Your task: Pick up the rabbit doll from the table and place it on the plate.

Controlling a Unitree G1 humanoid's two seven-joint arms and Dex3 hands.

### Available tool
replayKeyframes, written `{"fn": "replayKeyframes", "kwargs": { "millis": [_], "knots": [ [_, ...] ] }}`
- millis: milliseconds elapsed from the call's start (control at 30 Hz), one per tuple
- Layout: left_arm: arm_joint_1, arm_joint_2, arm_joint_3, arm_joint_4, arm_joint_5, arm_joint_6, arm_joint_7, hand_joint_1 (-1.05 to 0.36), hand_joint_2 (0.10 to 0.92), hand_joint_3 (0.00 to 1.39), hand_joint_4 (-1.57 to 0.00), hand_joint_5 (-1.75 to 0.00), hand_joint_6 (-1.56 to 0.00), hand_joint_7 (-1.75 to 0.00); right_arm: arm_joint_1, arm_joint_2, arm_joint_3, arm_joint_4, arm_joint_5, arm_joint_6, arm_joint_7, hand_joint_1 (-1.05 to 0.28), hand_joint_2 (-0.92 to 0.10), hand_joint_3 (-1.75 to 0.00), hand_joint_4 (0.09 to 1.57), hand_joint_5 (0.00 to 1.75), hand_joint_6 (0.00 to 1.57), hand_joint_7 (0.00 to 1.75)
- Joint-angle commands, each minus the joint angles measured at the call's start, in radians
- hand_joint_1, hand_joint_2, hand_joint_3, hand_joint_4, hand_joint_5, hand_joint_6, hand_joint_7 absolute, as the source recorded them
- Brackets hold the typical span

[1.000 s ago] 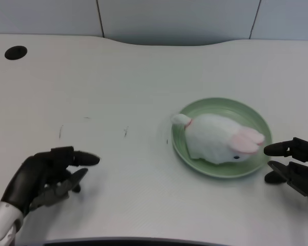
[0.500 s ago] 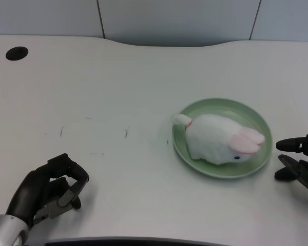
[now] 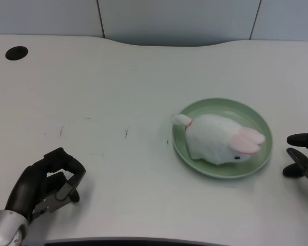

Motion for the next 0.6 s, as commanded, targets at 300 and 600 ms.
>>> {"fn": "replayKeyframes", "kwargs": {
  "millis": [300,600],
  "knots": [
    [-0.029,0.027,0.009,0.061,0.004,-0.043,-0.006,-0.46,0.921,0.53,-0.61,-1.75,-0.42,-1.64,0.027,0.006,-0.020,-0.043,0.029,0.051,-0.019,-0.79,-0.90,0.00,0.86,1.13,0.65,1.01],
    [-0.045,0.034,0.011,0.090,0.003,-0.049,-0.013,-0.46,0.921,0.52,-0.61,-1.75,-0.42,-1.64,0.018,-0.001,-0.013,-0.032,0.019,0.062,-0.021,-0.79,-0.90,0.00,0.86,1.10,0.65,0.99]
  ]
}}
